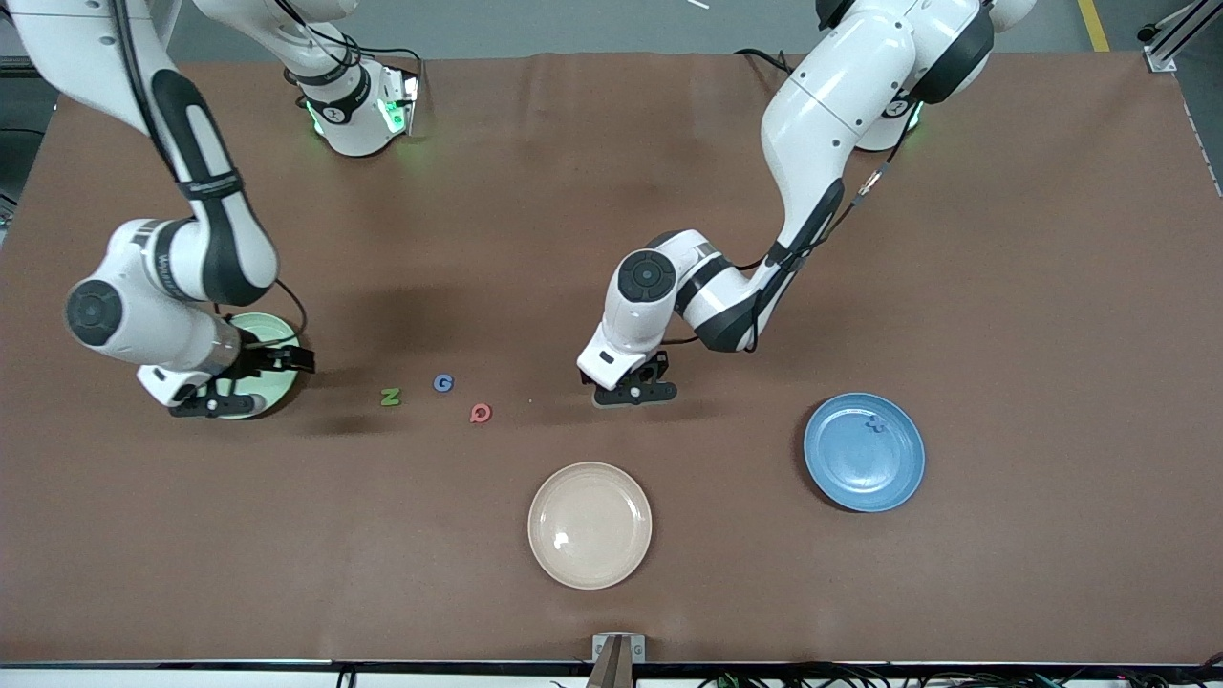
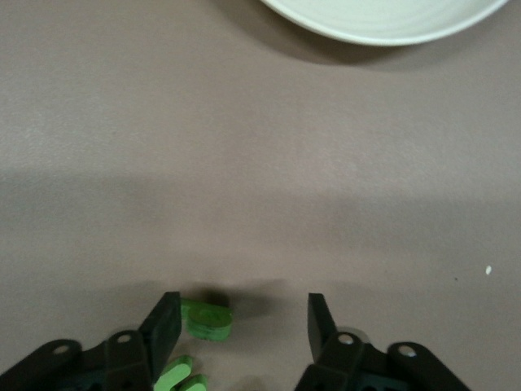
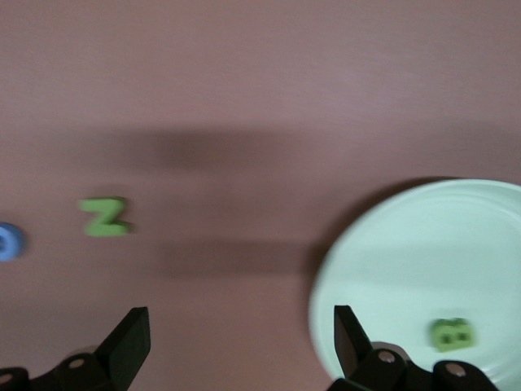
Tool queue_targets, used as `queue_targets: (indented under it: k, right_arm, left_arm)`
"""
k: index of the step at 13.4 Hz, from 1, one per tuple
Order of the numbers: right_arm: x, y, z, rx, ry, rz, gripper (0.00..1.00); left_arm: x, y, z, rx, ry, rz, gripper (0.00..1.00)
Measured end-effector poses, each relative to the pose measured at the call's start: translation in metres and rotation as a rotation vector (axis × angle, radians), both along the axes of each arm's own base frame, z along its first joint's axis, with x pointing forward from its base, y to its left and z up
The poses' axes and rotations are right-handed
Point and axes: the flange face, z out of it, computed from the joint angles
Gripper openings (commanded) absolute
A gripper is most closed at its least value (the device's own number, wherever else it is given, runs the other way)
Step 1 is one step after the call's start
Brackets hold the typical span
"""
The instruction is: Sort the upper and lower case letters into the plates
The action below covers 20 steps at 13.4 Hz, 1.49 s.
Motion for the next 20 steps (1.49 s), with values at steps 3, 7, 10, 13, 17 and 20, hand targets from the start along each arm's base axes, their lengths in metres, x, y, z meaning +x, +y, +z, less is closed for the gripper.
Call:
queue_targets:
  k: [3, 7, 10, 13, 17, 20]
  right_arm:
    - [0.002, 0.06, -0.019, -0.018, -0.031, -0.035, 0.99]
    - [0.009, 0.085, -0.069, -0.034, -0.07, -0.074, 0.99]
    - [0.017, 0.088, -0.083, -0.026, -0.071, -0.089, 0.95]
    - [0.017, 0.089, -0.088, -0.027, -0.067, -0.089, 0.82]
    - [0.014, 0.1, -0.091, -0.028, -0.058, -0.071, 0.73]
    - [0.01, 0.11, -0.095, -0.03, -0.048, -0.056, 0.56]
  left_arm:
    - [0.007, 0.008, -0.002, 0.017, -0.014, -0.037, 0.6]
    - [0.007, 0.008, -0.003, 0.027, -0.023, -0.052, 0.6]
    - [0.002, 0.003, -0.003, 0.032, -0.022, -0.065, 0.54]
    - [-0.001, 0.002, -0.005, 0.048, -0.021, -0.109, 0.52]
    - [-0.001, 0.003, -0.008, 0.064, -0.025, -0.151, 0.47]
    - [-0.005, 0.002, -0.01, 0.097, -0.028, -0.181, 0.44]
